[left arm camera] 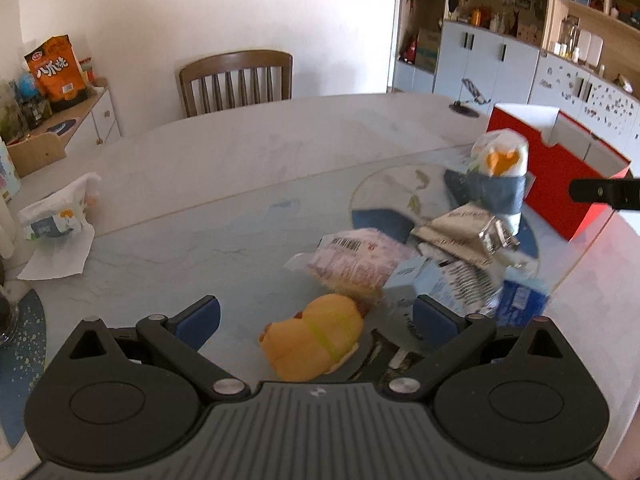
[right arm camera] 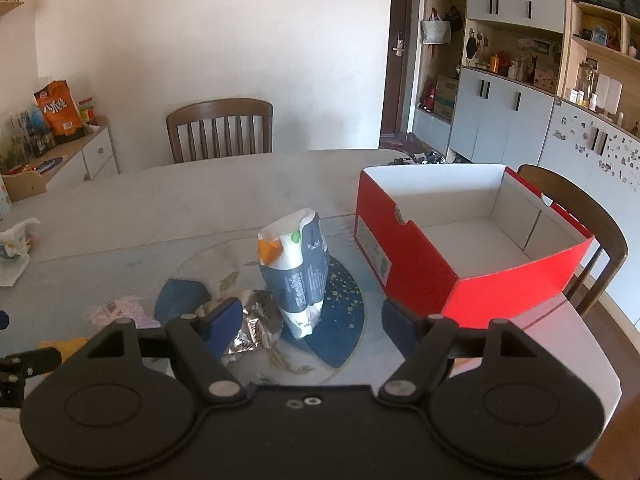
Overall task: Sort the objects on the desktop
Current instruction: 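Close left gripper on yellow toy chick while right gripper closes on grey-blue bottle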
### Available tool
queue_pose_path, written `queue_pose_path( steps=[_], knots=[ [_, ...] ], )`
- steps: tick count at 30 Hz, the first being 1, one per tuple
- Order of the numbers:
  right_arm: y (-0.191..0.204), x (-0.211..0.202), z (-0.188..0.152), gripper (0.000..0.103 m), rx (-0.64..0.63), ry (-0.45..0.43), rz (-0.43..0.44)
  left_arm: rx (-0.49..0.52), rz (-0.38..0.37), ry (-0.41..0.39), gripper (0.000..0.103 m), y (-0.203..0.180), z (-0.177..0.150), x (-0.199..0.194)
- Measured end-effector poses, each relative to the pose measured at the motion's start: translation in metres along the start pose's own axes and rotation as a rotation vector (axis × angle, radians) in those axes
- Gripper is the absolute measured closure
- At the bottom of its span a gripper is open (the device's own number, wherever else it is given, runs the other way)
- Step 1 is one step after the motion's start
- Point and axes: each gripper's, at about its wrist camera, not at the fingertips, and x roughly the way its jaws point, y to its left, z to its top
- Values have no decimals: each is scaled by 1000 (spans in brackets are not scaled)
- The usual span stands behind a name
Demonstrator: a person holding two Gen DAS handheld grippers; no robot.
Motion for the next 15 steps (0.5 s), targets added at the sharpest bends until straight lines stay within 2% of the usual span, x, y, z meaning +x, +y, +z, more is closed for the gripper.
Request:
queue_pose_path(
  steps=[15],
  knots=[
    [13,50,6,27,-55,15,-41,3,16,50,0,4,-10,28]
  ],
)
